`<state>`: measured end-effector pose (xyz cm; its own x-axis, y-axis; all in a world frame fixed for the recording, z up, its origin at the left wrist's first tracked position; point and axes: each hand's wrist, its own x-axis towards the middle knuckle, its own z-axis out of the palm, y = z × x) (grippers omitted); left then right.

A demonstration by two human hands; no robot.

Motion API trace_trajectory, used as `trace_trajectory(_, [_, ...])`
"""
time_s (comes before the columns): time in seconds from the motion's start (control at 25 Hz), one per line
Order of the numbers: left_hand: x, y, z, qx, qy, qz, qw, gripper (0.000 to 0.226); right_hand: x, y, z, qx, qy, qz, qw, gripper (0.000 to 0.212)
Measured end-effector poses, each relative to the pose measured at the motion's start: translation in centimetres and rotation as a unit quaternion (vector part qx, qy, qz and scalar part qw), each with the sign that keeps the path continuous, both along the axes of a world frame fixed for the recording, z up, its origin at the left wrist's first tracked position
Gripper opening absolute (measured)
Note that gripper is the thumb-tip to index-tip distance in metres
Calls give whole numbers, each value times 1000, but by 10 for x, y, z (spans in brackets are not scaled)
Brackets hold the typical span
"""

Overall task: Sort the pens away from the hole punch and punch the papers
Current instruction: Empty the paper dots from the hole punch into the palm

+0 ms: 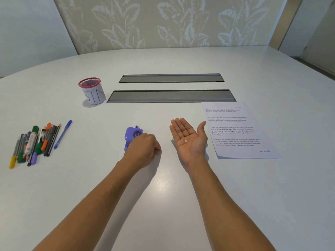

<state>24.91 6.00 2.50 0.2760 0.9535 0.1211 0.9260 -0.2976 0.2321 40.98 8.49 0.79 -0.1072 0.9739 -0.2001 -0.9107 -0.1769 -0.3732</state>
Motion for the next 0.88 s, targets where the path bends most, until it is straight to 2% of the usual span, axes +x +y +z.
trace_trajectory(0.36, [11,-6,-14,67,85,4,994,8,-1,0,-1,1,-1,1,1000,74])
trace_trajectory(0.44, [10,-6,-16,77,82,13,994,6,-1,-1,-1,0,0,3,1000,73])
trace_trajectory(0.56, [16,-6,-11,43,21,18,999,10,-2,-2,-1,-2,-10,2,1000,74])
trace_trajectory(0.68, [28,-2,-3,53,-69,22,996,10,-2,-2,0,-9,-19,-6,1000,75])
trace_trajectory(0.88, [54,3,10,52,-124,-6,991,15,0,-1,3,-17,-85,6,996,77])
